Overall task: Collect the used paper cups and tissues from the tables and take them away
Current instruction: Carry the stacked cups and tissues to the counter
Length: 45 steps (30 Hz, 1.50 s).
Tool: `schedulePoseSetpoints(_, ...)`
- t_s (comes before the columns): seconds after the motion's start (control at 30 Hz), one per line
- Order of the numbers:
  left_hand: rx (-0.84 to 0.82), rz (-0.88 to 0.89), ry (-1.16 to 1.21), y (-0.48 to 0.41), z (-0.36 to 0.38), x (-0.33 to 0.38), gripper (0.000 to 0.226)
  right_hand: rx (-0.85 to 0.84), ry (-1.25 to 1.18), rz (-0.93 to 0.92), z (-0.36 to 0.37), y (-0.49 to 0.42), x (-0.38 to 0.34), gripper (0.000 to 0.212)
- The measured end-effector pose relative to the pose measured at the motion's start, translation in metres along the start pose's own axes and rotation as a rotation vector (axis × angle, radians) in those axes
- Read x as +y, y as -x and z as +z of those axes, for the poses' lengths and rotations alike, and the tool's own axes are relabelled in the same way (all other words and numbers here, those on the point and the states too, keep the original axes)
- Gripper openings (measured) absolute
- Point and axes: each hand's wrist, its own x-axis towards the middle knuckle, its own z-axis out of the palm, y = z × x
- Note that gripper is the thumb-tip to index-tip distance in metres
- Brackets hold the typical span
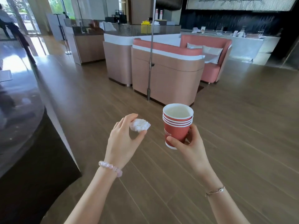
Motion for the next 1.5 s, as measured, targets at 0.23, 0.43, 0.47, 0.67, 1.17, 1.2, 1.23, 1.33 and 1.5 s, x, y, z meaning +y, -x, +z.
schedulePoseSetpoints(0.23, 0.06, -0.046, -0.071, -0.114, 0.024, -0.066, 0.044, -0.094, -0.041, -0.01, 0.055, -0.141, 0.029, 0.057)
schedulePoseSetpoints(0.43, 0.141, -0.082, -0.151, -0.24, 0.043, -0.13, 0.043, -0.18, -0.071, -0.028, 0.112, -0.287, 0.05, 0.06)
schedulePoseSetpoints(0.47, 0.155, -0.089, -0.156, -0.261, 0.044, -0.139, 0.044, -0.192, -0.076, -0.029, 0.12, -0.311, 0.051, 0.061)
schedulePoseSetpoints(0.67, 0.22, -0.163, -0.174, -0.361, 0.053, -0.195, 0.047, -0.266, -0.076, -0.032, 0.17, -0.436, 0.063, 0.059)
schedulePoseSetpoints(1.17, 0.266, -0.234, -0.146, -0.622, 0.074, -0.388, 0.046, -0.337, -0.077, -0.026, 0.339, -0.72, 0.121, 0.056)
schedulePoseSetpoints(1.2, 0.264, -0.238, -0.134, -0.645, 0.072, -0.401, 0.046, -0.342, -0.077, -0.026, 0.354, -0.743, 0.121, 0.056)
schedulePoseSetpoints(1.23, 0.267, -0.237, -0.127, -0.667, 0.07, -0.413, 0.046, -0.351, -0.076, -0.03, 0.368, -0.764, 0.121, 0.055)
schedulePoseSetpoints(1.33, 0.28, -0.213, -0.149, -0.73, 0.062, -0.445, 0.046, -0.365, -0.082, -0.037, 0.41, -0.825, 0.119, 0.055)
schedulePoseSetpoints(1.5, 0.31, -0.22, -0.173, -0.811, 0.052, -0.497, 0.046, -0.396, -0.096, -0.05, 0.471, -0.909, 0.123, 0.056)
